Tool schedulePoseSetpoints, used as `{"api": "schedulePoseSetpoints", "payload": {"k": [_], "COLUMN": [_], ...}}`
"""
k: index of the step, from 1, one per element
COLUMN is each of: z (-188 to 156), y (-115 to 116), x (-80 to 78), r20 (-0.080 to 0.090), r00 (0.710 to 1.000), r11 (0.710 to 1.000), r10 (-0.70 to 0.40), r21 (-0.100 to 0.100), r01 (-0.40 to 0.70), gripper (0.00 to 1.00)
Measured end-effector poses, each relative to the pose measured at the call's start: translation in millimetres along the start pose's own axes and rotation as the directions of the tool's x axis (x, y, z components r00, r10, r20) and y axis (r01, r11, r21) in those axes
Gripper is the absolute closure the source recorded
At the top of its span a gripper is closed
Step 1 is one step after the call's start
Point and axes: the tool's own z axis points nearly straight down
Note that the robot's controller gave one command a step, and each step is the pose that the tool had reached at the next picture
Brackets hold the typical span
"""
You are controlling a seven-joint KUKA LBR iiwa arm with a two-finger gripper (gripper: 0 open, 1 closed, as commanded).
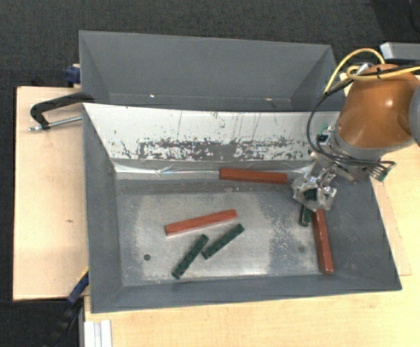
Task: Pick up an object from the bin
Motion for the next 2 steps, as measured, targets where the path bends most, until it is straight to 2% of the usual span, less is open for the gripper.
{"api": "schedulePoseSetpoints", "payload": {"k": [1, 2], "z": [-33.9, -49.1], "y": [2.2, 1.0], "x": [3.4, 1.9], "r20": [-0.002, -0.001], "r00": [1.0, 0.999], "r11": [1.0, 0.999], "r10": [0.009, 0.04], "r21": [-0.001, 0.003], "r01": [-0.009, -0.04], "gripper": [1.0, 1.0]}}
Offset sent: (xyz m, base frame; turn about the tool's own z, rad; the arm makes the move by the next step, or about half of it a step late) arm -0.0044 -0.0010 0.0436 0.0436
